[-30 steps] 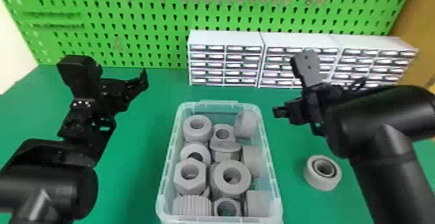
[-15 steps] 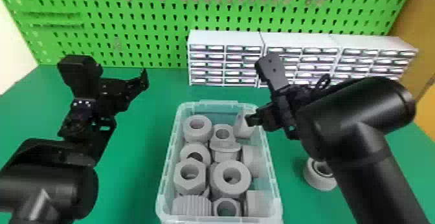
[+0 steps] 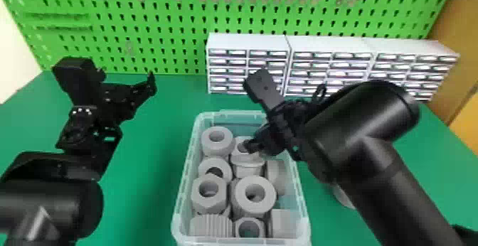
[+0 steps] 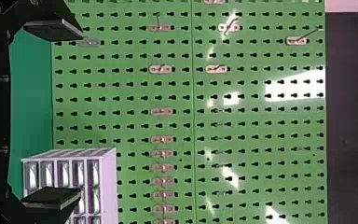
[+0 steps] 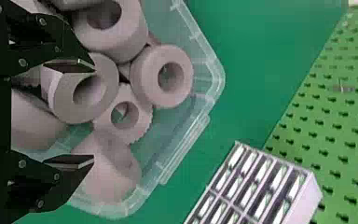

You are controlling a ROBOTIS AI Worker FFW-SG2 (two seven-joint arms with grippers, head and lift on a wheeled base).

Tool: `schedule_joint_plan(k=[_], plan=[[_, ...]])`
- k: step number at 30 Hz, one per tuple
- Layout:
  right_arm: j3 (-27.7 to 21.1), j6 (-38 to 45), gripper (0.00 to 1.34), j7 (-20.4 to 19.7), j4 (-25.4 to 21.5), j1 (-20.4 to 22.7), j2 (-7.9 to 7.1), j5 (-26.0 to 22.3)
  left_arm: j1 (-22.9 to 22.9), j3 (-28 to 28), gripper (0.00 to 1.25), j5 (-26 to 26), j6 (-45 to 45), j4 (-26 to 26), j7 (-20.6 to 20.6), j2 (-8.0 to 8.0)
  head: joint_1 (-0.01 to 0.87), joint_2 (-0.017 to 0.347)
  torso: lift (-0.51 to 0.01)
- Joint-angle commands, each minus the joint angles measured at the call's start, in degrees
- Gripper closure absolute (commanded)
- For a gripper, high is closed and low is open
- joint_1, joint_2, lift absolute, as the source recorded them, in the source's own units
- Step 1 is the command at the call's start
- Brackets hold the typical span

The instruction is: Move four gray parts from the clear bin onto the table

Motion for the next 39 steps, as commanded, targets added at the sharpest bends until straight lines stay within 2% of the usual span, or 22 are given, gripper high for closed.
schedule_joint_plan(k=[1,13,25,35,39], plan=[[3.8,0.6,0.56,0.0,1.2,-2.0,-0.86,-2.1,-0.3,1.3,0.11,1.1,0.0,0.2,-0.1,-1.18,0.687,0.026,-0.05],[6.7,2.4,0.56,0.0,2.7,-4.0,-1.3,-2.7,-0.8,2.9,0.11,2.4,0.0,0.3,-1.0,-2.41,0.687,0.026,-0.05],[9.0,5.6,0.56,0.0,4.5,-6.1,-2.27,-4.3,-1.7,2.7,0.11,2.6,0.0,1.1,-1.7,-2.41,0.687,0.026,-0.05],[9.1,6.2,0.56,0.0,4.4,-6.5,-4.82,-8.6,-1.9,2.8,0.11,2.6,0.0,1.3,-2.2,-2.41,0.687,0.026,-0.05],[6.9,6.2,0.56,0.0,2.0,-4.8,-5.52,-9.3,-1.9,2.7,0.11,2.6,0.0,1.3,-2.3,-2.41,0.687,0.026,-0.05]])
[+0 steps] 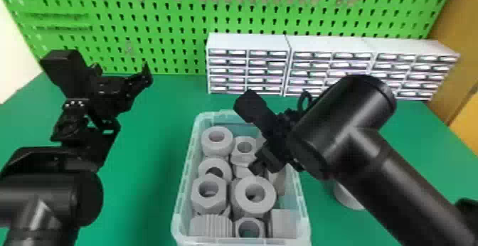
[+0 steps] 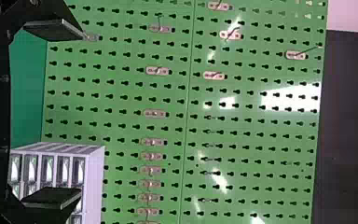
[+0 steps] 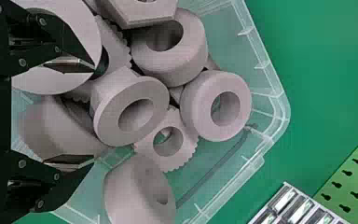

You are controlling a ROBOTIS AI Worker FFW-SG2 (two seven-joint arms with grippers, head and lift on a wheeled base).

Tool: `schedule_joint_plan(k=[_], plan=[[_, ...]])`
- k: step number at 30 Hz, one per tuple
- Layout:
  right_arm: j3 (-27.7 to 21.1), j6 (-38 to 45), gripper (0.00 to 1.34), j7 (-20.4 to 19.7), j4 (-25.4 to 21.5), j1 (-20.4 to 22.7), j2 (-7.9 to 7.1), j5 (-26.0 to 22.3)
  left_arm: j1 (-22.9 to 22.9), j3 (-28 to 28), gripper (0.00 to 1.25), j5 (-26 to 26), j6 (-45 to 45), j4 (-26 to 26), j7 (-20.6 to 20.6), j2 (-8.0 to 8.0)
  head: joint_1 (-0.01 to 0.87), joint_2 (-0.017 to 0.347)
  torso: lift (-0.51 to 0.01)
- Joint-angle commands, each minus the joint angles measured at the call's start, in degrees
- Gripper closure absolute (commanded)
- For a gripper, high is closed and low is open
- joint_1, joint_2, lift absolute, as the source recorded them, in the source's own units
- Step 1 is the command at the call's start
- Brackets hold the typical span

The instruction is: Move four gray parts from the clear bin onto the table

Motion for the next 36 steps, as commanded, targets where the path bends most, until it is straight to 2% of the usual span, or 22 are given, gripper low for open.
schedule_joint_plan(k=[1,6,14,26,31,36], plan=[[-2.6,0.1,0.56,0.0,-3.0,1.9,-0.8,-0.8,0.1,-0.1,0.11,-0.1,0.0,-0.1,-0.1,0.0,0.687,0.026,-0.05],[-4.9,0.1,0.56,0.0,-8.0,3.7,-1.94,-1.0,0.3,0.1,0.11,-0.1,0.0,-0.1,-0.1,0.0,0.687,0.026,-0.05],[-6.8,0.1,0.56,0.0,-12.8,4.9,-3.96,-4.4,0.4,-0.3,0.11,-0.1,0.0,-0.1,-0.2,0.0,0.687,0.026,-0.05],[-12.5,0.1,0.56,0.0,-19.8,10.6,-6.42,-2.5,0.7,-0.2,0.11,-0.1,0.4,-0.1,-0.4,0.0,0.687,0.026,-0.05],[-13.5,0.1,0.56,0.0,-22.3,11.8,-6.68,-0.5,0.8,-0.2,0.11,-0.1,0.4,-0.1,-0.4,0.09,0.687,0.026,-0.05],[-14.2,0.1,0.56,-0.1,-23.5,13.2,-7.39,-0.7,0.9,-0.3,0.11,-0.1,0.5,-0.1,-0.5,0.09,0.687,0.026,-0.05]])
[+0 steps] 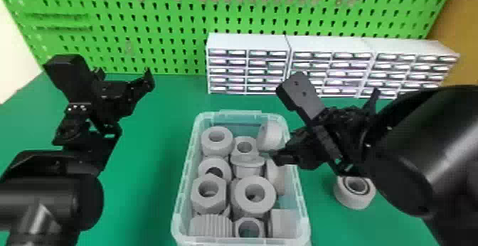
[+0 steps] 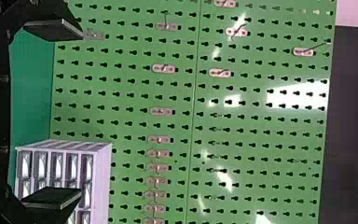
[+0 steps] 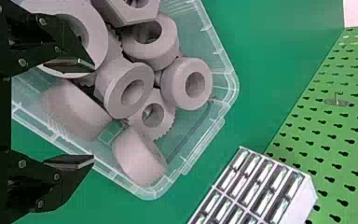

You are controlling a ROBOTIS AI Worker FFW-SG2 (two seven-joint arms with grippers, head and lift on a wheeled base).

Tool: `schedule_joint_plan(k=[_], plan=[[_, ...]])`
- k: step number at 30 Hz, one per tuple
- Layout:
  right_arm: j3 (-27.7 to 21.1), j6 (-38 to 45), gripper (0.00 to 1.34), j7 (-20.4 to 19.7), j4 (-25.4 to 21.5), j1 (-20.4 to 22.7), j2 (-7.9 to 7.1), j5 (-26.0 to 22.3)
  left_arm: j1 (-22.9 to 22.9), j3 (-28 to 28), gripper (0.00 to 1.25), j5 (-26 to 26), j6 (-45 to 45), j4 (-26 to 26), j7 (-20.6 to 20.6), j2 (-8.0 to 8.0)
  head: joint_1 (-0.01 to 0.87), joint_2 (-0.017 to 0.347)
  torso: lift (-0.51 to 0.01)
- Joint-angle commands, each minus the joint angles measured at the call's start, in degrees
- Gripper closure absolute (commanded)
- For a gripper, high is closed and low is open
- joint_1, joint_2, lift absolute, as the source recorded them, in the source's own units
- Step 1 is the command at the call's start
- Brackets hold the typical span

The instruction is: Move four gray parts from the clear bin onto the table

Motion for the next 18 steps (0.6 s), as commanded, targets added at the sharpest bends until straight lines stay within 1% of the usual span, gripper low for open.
schedule_joint_plan(k=[1,6,9,16,18], plan=[[-0.8,0.1,0.56,0.0,-1.3,1.4,-0.7,0.1,0.1,-0.1,0.11,0.0,0.1,0.0,-0.2,0.06,0.687,0.026,-0.05],[-2.7,0.1,0.56,-0.1,-3.7,4.0,-2.1,0.9,0.2,-0.1,0.11,0.0,0.4,0.0,-0.3,0.06,0.687,0.026,-0.05],[-2.8,0.1,0.56,-0.1,-4.9,5.1,-2.63,3.1,0.2,0.0,0.11,-0.1,0.5,-0.1,-0.4,0.06,0.687,0.026,-0.05],[-2.1,0.1,0.56,-0.1,-5.0,6.1,-3.86,3.3,0.5,0.2,0.11,-0.2,0.9,-0.4,-0.5,-0.03,0.687,0.026,-0.05],[-2.3,0.1,0.56,-0.1,-5.0,6.5,-3.86,3.9,0.5,0.2,0.11,-0.2,0.9,-0.4,-0.5,-0.03,0.687,0.026,-0.05]])
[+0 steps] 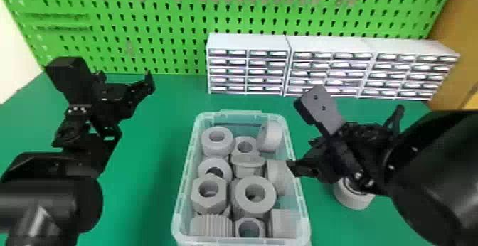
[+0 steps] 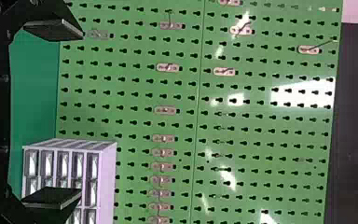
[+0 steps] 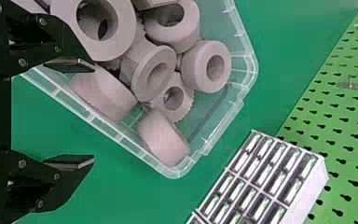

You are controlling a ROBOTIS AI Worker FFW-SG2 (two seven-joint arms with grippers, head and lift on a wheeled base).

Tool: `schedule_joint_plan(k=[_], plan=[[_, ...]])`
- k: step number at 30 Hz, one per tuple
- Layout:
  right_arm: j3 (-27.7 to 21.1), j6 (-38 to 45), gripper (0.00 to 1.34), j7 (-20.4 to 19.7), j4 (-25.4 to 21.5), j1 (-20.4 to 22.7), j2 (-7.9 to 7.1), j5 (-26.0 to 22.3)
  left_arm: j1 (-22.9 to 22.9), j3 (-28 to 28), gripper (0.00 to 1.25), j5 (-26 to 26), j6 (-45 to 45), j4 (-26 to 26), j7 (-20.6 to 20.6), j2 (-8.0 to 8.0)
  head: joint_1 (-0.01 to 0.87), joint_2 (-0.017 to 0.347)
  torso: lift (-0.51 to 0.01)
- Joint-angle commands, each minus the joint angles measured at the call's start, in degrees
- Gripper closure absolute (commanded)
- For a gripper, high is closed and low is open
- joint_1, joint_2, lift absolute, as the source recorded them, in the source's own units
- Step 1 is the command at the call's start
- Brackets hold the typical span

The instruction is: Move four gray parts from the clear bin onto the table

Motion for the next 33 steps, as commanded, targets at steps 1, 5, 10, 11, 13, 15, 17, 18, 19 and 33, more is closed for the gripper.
schedule_joint_plan(k=[1,5,10,11,13,15,17,18,19,33], plan=[[-0.2,0.1,0.56,0.0,0.0,0.9,-0.38,1.0,0.0,0.0,0.11,0.0,0.1,-0.1,-0.1,-0.06,0.687,0.026,-0.05],[0.1,0.1,0.56,0.1,0.2,1.3,-0.38,1.0,-0.1,-0.2,0.11,0.0,0.2,-0.1,-0.1,0.03,0.687,0.026,-0.05],[-0.2,0.1,0.56,0.1,0.7,1.5,-0.73,-0.2,-0.2,-0.2,0.11,-0.1,0.2,-0.1,-0.1,-0.06,0.687,0.026,-0.05],[-0.4,0.1,0.56,0.1,0.9,1.6,-0.73,-0.6,-0.2,-0.2,0.11,-0.1,0.3,-0.1,-0.1,0.03,0.687,0.026,-0.05],[-0.6,0.1,0.56,0.0,1.1,1.7,-0.91,-1.5,-0.2,-0.3,0.11,-0.1,0.3,-0.1,-0.1,-0.06,0.687,0.026,-0.05],[-0.6,0.1,0.56,0.0,1.4,1.7,-1.08,-2.1,-0.2,-0.3,0.11,-0.2,0.3,-0.1,-0.1,-0.06,0.687,0.026,-0.05],[-0.6,0.1,0.56,0.1,1.5,1.6,-1.17,-2.4,-0.2,-0.3,0.11,-0.2,0.3,-0.1,-0.1,-0.06,0.687,0.026,-0.05],[-0.6,0.1,0.56,0.0,1.5,1.6,-1.17,-2.5,-0.2,-0.3,0.11,-0.2,0.4,-0.1,-0.1,0.03,0.687,0.026,-0.05],[-0.6,0.1,0.56,0.0,1.6,1.6,-1.17,-2.6,-0.2,-0.4,0.11,-0.2,0.4,-0.1,-0.1,-0.06,0.687,0.026,-0.05],[-0.4,0.1,0.56,0.0,1.7,1.0,-1.43,-3.1,-0.2,-0.4,0.11,-0.2,0.4,-0.1,-0.1,-0.06,0.687,0.026,-0.05]])
